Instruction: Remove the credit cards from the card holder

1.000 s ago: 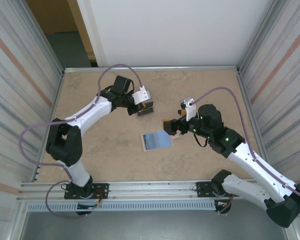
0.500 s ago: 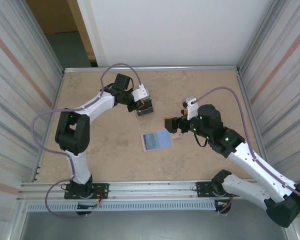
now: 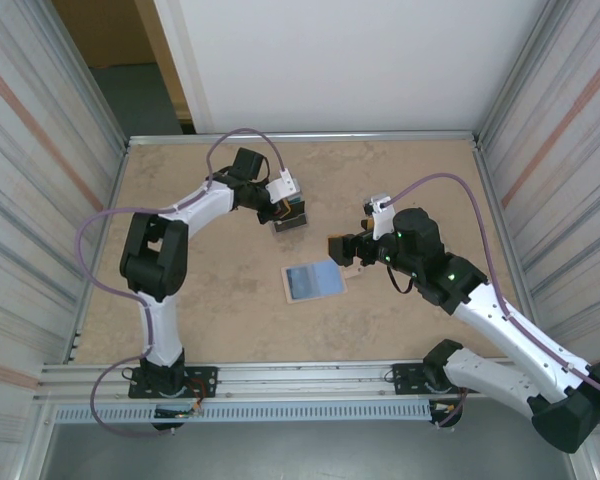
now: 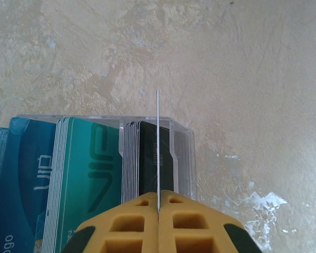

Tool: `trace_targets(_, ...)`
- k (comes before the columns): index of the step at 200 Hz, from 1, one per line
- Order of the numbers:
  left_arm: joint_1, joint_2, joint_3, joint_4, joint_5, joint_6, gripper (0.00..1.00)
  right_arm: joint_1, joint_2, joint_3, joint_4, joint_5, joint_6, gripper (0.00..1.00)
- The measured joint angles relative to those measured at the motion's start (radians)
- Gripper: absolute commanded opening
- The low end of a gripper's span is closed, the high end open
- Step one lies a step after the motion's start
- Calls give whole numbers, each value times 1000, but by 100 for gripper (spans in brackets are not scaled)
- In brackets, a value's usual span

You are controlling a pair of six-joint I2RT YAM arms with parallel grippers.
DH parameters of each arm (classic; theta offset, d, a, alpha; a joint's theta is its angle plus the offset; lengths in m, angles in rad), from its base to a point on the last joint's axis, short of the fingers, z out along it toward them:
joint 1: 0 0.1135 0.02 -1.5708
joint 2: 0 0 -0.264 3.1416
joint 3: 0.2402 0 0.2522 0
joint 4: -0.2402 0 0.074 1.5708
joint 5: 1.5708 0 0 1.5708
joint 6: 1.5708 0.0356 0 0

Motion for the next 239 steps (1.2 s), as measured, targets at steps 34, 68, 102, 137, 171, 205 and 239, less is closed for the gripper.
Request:
trace_targets(34, 5, 20, 11, -1, 1, 0, 0, 0, 2, 0, 0, -4, 0, 99)
trace_targets(68, 9, 32, 19, -5, 19, 0, 0, 0, 8, 0, 0, -4, 4, 99)
trace_targets(102, 9, 42, 32, -9, 24, 0, 0, 0, 13, 0, 1, -5, 7, 99)
trace_targets(137, 9, 55, 44, -17, 24, 0, 1, 0, 21, 0, 0, -7, 7, 99)
trace_targets(171, 9, 61, 50, -30, 23, 0, 8, 0, 23, 0, 0, -7, 7, 99)
trace_targets(205, 9, 61, 50, -35, 21, 0, 15, 0, 23, 0, 0, -7, 7, 99)
trace_targets(239, 9, 61, 51, -35, 11, 0, 18, 0, 23, 0, 0, -7, 7, 99)
